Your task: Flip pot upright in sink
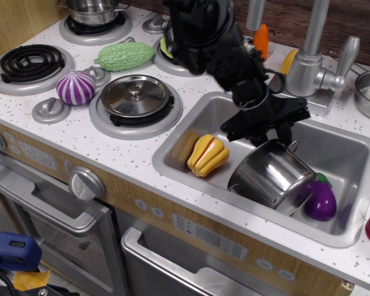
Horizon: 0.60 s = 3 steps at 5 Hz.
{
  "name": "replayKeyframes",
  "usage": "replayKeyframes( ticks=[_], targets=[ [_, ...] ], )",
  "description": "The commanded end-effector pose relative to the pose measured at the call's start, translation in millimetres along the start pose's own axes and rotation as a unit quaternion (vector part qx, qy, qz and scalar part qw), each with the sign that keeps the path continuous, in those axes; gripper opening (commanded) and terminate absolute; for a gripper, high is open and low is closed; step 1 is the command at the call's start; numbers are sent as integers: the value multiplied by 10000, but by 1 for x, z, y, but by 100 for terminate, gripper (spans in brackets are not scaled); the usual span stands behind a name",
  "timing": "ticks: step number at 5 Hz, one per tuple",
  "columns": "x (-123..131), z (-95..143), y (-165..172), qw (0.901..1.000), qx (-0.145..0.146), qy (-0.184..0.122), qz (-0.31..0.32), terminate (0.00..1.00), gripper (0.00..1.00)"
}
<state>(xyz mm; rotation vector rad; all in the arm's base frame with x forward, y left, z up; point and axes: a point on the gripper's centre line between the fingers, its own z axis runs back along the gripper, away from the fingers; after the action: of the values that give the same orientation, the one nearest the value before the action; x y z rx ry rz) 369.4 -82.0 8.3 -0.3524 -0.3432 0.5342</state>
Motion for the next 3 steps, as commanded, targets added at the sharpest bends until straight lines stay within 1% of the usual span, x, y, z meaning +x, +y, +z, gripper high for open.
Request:
replayKeyframes(
  ticks=[1, 2, 3],
  targets=[
    [-4, 39, -36, 9983, 481, -40, -314, 0, 0],
    [-12, 44, -49, 9981, 565, -116, -203, 0, 0],
    [-18, 41, -50, 9975, 589, -372, -112, 0, 0]
  ],
)
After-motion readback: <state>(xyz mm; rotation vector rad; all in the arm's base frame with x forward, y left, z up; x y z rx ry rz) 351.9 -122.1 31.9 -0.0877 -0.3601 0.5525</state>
